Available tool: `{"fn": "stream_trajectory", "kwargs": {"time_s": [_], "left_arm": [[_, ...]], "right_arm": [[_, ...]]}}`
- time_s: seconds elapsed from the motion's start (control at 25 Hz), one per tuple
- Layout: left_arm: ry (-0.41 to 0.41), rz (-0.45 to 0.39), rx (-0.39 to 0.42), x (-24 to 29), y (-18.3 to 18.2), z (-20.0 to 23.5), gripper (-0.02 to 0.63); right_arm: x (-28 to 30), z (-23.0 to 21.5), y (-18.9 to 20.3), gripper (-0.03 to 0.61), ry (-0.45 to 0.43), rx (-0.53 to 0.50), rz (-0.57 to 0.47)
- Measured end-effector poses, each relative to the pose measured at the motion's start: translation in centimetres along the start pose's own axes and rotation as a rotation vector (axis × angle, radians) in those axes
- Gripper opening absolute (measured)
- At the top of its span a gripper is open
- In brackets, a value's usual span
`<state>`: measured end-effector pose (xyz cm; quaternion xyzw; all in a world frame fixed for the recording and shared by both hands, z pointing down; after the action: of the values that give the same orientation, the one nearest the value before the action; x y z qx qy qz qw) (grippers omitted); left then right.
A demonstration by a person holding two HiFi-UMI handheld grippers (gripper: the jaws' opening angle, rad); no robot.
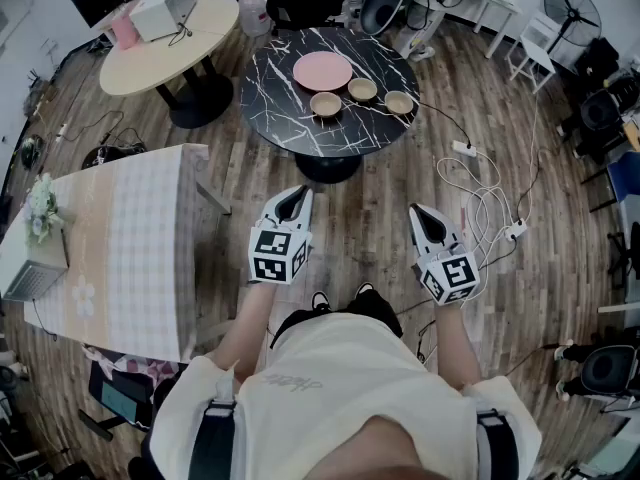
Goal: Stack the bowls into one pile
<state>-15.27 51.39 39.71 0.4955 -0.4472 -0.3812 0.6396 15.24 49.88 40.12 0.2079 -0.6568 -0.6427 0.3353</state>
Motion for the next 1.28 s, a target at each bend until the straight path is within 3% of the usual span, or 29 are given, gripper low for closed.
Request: {"fn": "stream_trajectory", "kwargs": {"time_s": [0.16,0.52,0.88,1.16,1.28], "left_arm": [[-0.001,0.003,0.010,-0.4,0.1,0.1,0.032],[-0.008,0.030,-0.054,-0.6,1.4,1.8,0.032],[0.022,0.093,-0.126,2.6,3.4,2.0,0.032],[0.001,0.161,-0.068,7.5,2.2,3.7,0.032],[-0.002,0.171,-0.043,10.5,0.9,4.3,0.032]], "right_arm": [[0.1,0.4,-0.2,0.005,0.004,-0.001,-0.001],[0.5,1.1,0.0,0.005,0.013,0.034,0.004],[1.6,-0.1,2.6,0.005,0.001,0.054,0.079],[6.0,-4.4,4.2,0.005,-0.003,0.150,0.061],[8.2,-6.9,3.7,0.005,-0.013,0.127,0.049]]}}
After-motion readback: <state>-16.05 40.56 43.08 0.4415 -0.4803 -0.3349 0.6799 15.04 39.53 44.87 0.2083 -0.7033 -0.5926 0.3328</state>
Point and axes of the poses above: the fingertips, and each gripper's own axes: x forward along the fingers, z to its left, y out of its underside, the point moved 9 cm from there along -x, backward along the fingers, and after that the axes turned 1 degree about x, right-handed, at the moved point
